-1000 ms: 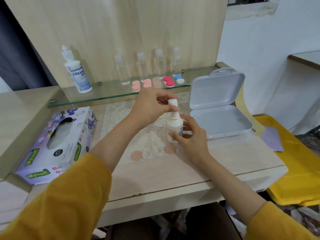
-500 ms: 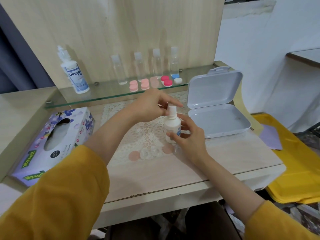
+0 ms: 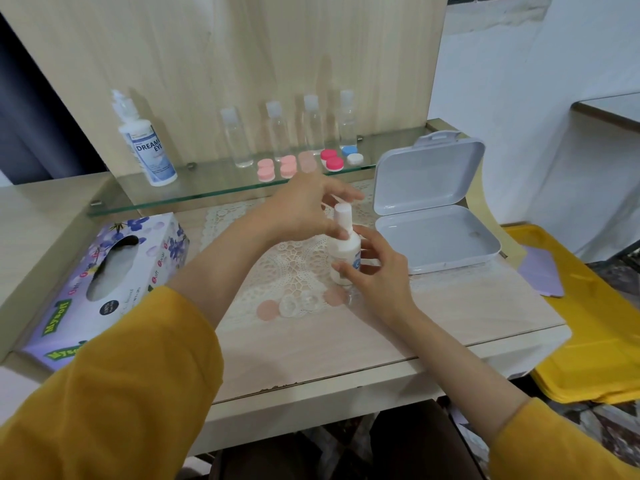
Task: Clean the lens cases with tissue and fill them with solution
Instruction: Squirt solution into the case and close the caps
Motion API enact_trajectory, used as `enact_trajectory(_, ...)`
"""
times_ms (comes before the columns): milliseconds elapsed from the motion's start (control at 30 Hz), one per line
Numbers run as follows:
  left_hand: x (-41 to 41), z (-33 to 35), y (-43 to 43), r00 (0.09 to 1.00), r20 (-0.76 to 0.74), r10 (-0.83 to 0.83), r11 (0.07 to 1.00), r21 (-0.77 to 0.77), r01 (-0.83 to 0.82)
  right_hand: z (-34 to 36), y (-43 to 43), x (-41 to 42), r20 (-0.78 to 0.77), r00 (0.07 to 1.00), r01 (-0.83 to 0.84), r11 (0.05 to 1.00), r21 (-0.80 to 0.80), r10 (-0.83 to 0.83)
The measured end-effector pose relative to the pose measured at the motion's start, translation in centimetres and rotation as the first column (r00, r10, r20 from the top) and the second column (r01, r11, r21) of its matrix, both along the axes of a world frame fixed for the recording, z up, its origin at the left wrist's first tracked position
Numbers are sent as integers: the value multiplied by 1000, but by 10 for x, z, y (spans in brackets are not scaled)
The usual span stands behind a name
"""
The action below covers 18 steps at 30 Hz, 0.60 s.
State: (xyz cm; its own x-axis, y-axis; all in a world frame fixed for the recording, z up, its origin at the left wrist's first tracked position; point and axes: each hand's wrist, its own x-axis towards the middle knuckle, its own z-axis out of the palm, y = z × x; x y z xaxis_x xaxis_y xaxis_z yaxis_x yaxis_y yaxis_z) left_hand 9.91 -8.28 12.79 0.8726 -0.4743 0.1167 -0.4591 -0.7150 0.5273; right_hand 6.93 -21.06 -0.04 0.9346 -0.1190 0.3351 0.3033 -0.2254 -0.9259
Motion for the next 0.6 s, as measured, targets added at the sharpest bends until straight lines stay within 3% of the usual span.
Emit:
enact_trajectory(133, 1, -8, -6, 983, 124, 137, 989, -71, -129, 0, 0, 0, 3, 1000, 6, 1000, 5, -6)
enact_trajectory(333, 2, -1, -2, 1000, -26, 18, 998, -53, -19, 0, 0, 0, -1, 1000, -4, 1000, 21, 4)
enact_trajectory(467, 3, -5, -4, 986, 116, 119, 991, -74, -111, 0, 0, 0, 6, 1000, 7, 1000, 6, -7)
enact_trajectory(600, 2, -6, -4, 995, 67, 74, 992, -103, -67, 1, 0, 0, -5, 1000, 1, 1000, 9, -1)
